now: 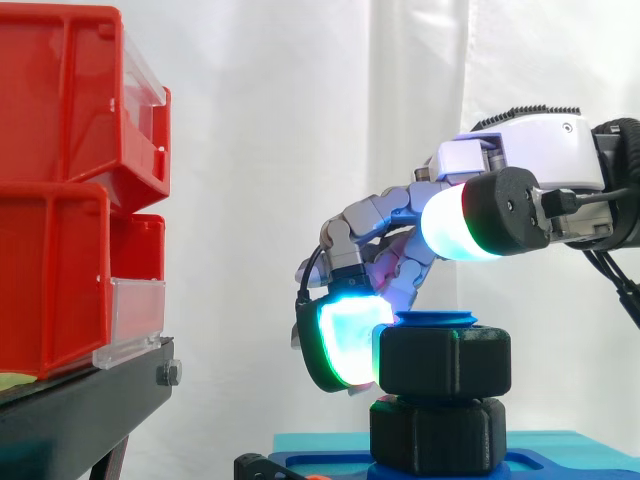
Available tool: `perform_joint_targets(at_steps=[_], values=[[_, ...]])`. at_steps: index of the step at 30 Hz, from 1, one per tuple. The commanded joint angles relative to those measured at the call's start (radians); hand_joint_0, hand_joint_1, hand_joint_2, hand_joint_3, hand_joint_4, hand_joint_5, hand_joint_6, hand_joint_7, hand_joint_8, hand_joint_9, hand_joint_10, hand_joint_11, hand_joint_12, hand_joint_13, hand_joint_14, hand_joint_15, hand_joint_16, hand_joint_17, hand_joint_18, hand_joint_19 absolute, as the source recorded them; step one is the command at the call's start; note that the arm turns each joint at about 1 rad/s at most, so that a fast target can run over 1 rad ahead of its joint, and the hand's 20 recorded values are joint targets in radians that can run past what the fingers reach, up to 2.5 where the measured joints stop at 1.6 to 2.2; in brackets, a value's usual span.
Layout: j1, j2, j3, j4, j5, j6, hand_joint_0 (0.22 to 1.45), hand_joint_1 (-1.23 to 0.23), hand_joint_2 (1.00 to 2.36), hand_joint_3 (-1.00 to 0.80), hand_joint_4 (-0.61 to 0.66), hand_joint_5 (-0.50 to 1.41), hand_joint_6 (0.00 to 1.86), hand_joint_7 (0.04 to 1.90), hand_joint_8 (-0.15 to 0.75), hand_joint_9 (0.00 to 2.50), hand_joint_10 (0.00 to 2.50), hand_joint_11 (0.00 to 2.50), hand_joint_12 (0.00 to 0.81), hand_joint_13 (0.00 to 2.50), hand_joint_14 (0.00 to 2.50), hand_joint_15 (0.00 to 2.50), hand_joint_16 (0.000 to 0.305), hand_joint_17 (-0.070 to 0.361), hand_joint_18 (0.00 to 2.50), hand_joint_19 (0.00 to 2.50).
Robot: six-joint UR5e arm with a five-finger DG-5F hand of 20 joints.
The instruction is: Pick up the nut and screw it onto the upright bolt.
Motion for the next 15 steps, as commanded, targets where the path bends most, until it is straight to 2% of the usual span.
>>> perform_joint_targets(at_steps=[1,10,15], values=[[-0.004,0.001,0.005,-0.001,-0.001,0.0,0.53,-0.17,1.0,-0.5,0.14,0.04,0.6,1.28,0.262,0.99,0.0,0.0,0.258,0.59,0.0,0.0,0.025,0.056,0.19,0.0],[-0.016,0.003,0.009,-0.001,-0.008,-0.002,0.53,-0.25,1.0,-0.5,0.03,0.07,0.6,1.3,0.25,1.27,0.0,0.0,0.188,0.84,0.0,0.0,0.015,0.033,0.47,0.0],[-0.028,0.006,0.009,-0.03,-0.015,-0.016,0.53,-0.29,1.0,-0.5,0.01,0.08,0.6,1.31,0.288,1.38,0.0,0.0,0.164,0.93,0.0,0.0,0.01,0.023,0.59,0.0]])
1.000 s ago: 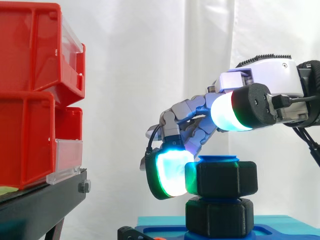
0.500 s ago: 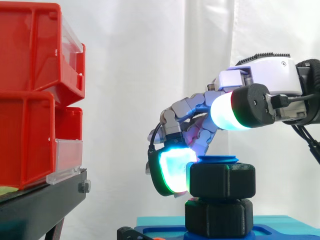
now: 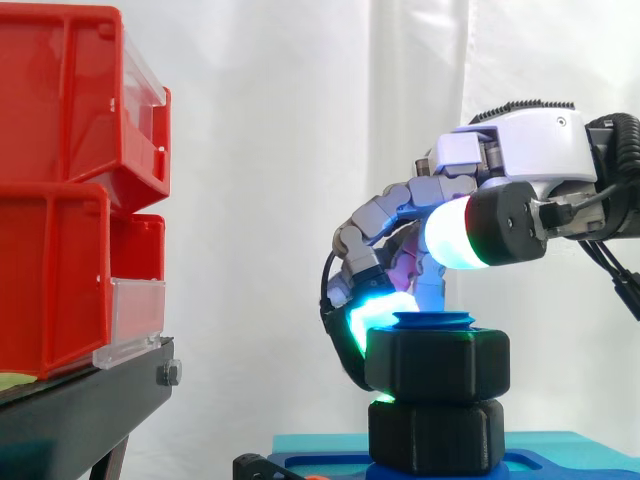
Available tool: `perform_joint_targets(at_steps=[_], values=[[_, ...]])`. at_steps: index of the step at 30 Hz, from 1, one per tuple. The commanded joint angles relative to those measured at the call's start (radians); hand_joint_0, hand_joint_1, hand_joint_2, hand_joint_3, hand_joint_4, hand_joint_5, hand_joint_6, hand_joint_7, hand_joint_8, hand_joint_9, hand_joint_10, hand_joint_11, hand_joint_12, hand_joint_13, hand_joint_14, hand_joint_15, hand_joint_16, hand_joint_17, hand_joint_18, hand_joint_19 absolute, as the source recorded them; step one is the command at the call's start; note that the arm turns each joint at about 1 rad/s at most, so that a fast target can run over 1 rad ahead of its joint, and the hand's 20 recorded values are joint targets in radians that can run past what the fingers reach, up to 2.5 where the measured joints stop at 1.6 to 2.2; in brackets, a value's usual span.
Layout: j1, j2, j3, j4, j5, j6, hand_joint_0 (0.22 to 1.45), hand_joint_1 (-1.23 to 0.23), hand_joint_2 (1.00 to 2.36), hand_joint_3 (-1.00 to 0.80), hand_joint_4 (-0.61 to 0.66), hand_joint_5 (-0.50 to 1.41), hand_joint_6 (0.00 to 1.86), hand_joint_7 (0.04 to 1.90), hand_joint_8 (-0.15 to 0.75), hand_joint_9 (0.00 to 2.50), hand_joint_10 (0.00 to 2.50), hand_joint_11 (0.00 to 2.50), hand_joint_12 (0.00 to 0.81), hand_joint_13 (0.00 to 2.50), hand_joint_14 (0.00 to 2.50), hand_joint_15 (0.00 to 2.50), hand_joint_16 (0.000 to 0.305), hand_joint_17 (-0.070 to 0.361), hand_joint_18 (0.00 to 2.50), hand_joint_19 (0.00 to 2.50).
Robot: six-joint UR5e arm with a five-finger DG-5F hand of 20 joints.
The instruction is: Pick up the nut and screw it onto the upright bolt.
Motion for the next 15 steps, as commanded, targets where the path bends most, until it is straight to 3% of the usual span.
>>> perform_joint_targets(at_steps=[1,7,10,15], values=[[-0.007,0.001,0.0,-0.017,-0.002,-0.009,0.53,-0.29,1.0,-0.5,0.01,0.09,0.59,1.31,0.3,1.4,0.0,0.0,0.157,0.94,0.0,0.0,0.01,0.022,0.61,0.0],[-0.024,0.029,0.004,-0.028,-0.003,-0.012,0.53,-0.29,1.0,-0.5,0.02,0.09,0.58,1.33,0.327,1.52,0.0,0.0,0.144,1.01,0.0,0.0,0.007,0.016,0.69,0.0],[-0.028,0.04,0.004,-0.039,-0.003,-0.016,0.52,-0.23,1.0,-0.5,0.1,0.08,0.51,1.44,0.323,1.46,0.0,0.0,0.18,0.91,0.0,0.0,0.011,0.025,0.56,0.0],[-0.037,0.054,0.016,-0.05,-0.009,-0.02,0.52,-0.17,1.0,-0.5,0.22,-0.01,0.5,1.23,0.36,1.31,0.0,0.0,0.218,0.79,0.0,0.0,0.017,0.039,0.42,0.0]])
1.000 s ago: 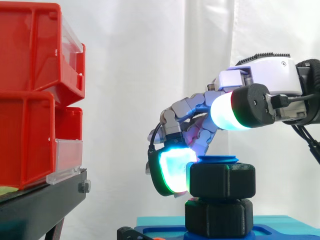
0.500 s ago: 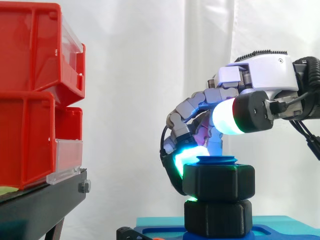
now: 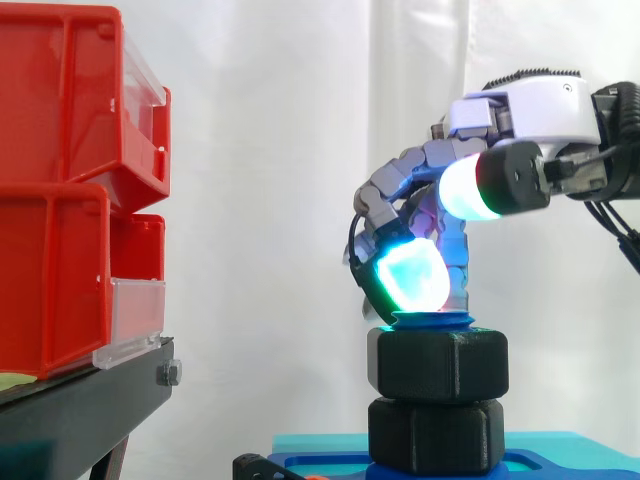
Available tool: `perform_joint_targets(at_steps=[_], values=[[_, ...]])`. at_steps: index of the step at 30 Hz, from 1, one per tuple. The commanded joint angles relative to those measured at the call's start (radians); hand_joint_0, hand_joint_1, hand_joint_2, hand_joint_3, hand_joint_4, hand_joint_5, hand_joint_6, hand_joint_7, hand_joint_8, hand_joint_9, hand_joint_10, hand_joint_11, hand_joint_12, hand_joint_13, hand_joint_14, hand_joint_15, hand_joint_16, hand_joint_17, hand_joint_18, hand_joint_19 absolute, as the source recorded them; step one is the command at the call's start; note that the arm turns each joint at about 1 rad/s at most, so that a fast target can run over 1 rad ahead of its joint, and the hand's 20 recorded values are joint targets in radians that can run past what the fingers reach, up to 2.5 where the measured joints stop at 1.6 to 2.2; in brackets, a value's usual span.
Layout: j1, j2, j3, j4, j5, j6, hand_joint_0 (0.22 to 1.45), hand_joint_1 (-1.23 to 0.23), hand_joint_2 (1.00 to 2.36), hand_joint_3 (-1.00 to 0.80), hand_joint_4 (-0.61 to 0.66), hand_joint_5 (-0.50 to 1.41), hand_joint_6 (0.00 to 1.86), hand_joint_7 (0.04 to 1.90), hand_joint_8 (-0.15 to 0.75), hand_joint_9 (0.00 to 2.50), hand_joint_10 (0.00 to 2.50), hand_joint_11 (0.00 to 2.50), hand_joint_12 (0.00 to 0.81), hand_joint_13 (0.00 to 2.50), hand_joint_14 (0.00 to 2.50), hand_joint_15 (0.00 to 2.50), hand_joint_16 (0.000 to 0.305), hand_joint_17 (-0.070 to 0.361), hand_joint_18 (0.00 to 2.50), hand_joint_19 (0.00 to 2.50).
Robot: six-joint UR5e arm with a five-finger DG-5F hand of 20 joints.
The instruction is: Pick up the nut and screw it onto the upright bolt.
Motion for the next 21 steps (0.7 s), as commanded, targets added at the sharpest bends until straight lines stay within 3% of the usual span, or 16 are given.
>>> perform_joint_targets(at_steps=[1,5,13,17,18,21], values=[[-0.008,0.006,0.022,-0.012,-0.004,-0.001,0.52,-0.16,1.0,-0.5,0.25,-0.03,0.5,1.12,0.346,1.26,0.0,0.0,0.226,0.75,0.0,0.0,0.019,0.044,0.39,0.0],[-0.017,0.006,0.04,-0.057,-0.002,-0.015,0.51,-0.14,1.0,-0.5,0.24,-0.06,0.5,0.87,0.313,1.15,0.0,0.0,0.241,0.69,0.0,0.0,0.023,0.053,0.34,0.0],[-0.003,0.006,0.04,-0.022,0.009,-0.017,0.51,-0.1,1.0,-0.5,0.21,-0.09,0.5,0.68,0.265,0.98,0.0,0.0,0.26,0.57,0.0,0.0,0.027,0.061,0.23,0.0],[0.02,0.006,0.006,-0.02,0.055,-0.023,0.51,-0.09,1.0,-0.5,0.21,-0.1,0.5,0.66,0.254,0.9,0.0,0.0,0.267,0.53,0.0,0.0,0.028,0.063,0.18,0.0],[0.03,0.006,-0.012,-0.009,0.085,-0.021,0.51,-0.08,1.0,-0.5,0.21,-0.1,0.5,0.65,0.253,0.9,0.0,0.0,0.267,0.52,0.0,0.0,0.028,0.064,0.18,0.0],[0.046,0.006,-0.029,0.031,0.114,-0.017,0.5,-0.07,1.0,-0.5,0.21,-0.1,0.5,0.65,0.249,0.89,0.0,0.0,0.269,0.51,0.0,0.0,0.029,0.065,0.16,0.0]])
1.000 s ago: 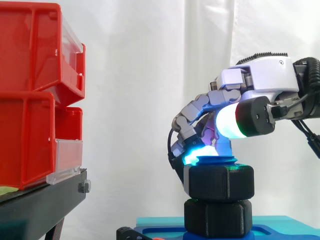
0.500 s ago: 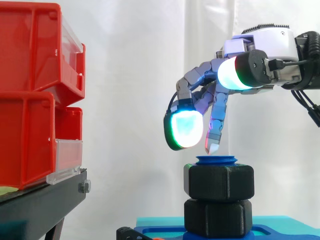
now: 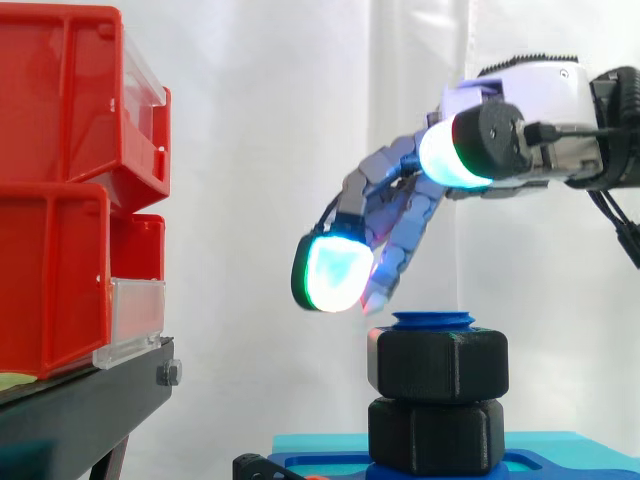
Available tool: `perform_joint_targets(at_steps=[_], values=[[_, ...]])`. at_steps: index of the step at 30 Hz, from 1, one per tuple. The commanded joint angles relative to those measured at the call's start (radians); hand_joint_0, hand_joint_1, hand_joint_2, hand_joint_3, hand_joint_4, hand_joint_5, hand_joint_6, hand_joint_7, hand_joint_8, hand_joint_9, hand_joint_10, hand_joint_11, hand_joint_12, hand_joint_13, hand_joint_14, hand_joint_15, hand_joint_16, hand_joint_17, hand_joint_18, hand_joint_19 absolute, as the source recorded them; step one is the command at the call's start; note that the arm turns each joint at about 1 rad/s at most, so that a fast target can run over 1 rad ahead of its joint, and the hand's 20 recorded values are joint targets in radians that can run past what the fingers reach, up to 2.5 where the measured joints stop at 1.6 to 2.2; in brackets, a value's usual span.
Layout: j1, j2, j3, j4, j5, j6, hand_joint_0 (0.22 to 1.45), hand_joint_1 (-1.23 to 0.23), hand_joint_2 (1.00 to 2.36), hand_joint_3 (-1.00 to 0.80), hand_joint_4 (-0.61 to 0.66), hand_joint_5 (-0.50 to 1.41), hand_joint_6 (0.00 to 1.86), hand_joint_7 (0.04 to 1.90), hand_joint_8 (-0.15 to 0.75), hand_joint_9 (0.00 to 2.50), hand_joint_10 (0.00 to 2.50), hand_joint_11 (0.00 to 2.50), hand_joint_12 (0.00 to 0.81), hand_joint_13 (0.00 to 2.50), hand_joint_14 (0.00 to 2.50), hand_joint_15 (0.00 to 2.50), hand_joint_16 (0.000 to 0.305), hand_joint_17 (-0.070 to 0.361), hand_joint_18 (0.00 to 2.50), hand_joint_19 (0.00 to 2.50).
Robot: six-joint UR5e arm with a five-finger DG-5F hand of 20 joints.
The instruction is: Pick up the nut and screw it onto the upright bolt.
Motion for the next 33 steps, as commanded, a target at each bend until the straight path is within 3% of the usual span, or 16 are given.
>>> perform_joint_targets(at_steps=[1,8,21,33], values=[[0.025,0.0,-0.026,0.063,0.047,0.007,0.5,-0.07,1.0,-0.5,0.2,-0.1,0.5,0.65,0.248,0.88,0.0,0.0,0.269,0.5,0.0,0.0,0.029,0.064,0.15,0.0],[0.049,0.0,-0.051,0.092,0.053,0.008,0.5,-0.06,1.0,-0.5,0.21,-0.1,0.5,0.65,0.243,0.86,0.0,0.0,0.276,0.48,0.0,0.0,0.029,0.065,0.13,0.0],[0.057,-0.001,-0.055,0.077,0.062,0.008,0.51,-0.06,1.0,-0.5,0.22,-0.08,0.5,0.73,0.249,0.84,0.0,0.0,0.283,0.47,0.0,0.0,0.029,0.066,0.11,0.0],[0.079,-0.001,-0.055,0.043,0.074,0.008,0.51,-0.06,1.0,-0.5,0.23,-0.06,0.5,0.84,0.258,0.85,0.0,0.0,0.288,0.48,0.0,0.0,0.029,0.066,0.11,0.0]])
